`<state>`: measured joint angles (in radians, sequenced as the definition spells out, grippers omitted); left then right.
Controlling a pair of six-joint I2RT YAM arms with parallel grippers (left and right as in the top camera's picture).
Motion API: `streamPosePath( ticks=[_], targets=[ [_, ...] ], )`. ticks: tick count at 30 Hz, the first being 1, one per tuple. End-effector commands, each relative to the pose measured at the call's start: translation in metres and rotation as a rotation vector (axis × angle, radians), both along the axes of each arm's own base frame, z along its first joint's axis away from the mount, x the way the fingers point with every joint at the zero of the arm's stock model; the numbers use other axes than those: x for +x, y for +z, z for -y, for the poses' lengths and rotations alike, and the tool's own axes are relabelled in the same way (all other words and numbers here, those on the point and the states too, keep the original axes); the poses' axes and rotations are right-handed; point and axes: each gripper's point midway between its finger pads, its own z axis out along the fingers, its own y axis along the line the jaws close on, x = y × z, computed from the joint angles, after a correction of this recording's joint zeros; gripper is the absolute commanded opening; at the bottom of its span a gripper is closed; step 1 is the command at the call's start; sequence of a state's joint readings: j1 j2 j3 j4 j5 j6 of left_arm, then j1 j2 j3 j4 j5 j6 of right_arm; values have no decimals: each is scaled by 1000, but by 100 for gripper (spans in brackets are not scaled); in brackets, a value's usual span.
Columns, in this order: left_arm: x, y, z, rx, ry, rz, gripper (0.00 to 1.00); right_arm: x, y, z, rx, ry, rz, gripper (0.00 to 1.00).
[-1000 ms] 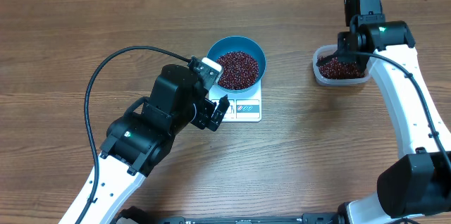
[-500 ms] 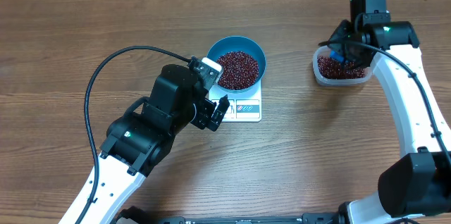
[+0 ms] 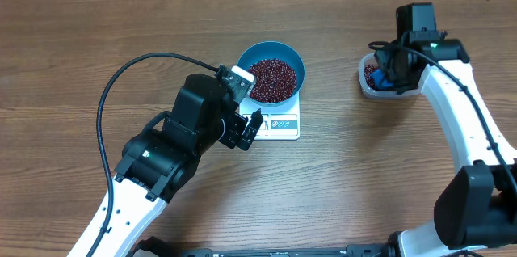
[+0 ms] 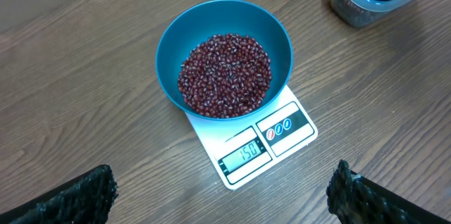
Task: Scoop item into bowl and weigh 150g on scale
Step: 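Lower the scoop into the bean tub and empty it, right gripper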
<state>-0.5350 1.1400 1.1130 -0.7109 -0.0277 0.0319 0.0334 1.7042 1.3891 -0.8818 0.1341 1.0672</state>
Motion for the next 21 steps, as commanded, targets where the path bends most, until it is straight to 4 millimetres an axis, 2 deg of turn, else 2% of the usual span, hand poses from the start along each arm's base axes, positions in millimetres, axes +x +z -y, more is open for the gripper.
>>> streamPosePath(
  ticks=[1, 9, 10, 11, 16, 18, 21],
  targets=[
    [1, 0, -2, -1, 13, 1, 99, 4, 3, -5, 58, -44, 47, 4],
    [1, 0, -2, -1, 13, 1, 99, 7, 1, -6, 64, -39, 62, 5],
    [1, 0, -2, -1, 13, 1, 99, 6, 1, -6, 64, -40, 58, 12],
    [1, 0, -2, -1, 13, 1, 100, 5, 0, -6, 64, -39, 53, 24],
    [1, 0, -2, -1, 13, 1, 100, -5, -5, -6, 37, 11, 1, 89],
    [1, 0, -2, -1, 13, 1, 99, -8, -6, -6, 35, 14, -11, 100],
    [1, 0, -2, -1, 13, 1, 100, -7, -6, -6, 36, 14, -9, 100]
  ],
)
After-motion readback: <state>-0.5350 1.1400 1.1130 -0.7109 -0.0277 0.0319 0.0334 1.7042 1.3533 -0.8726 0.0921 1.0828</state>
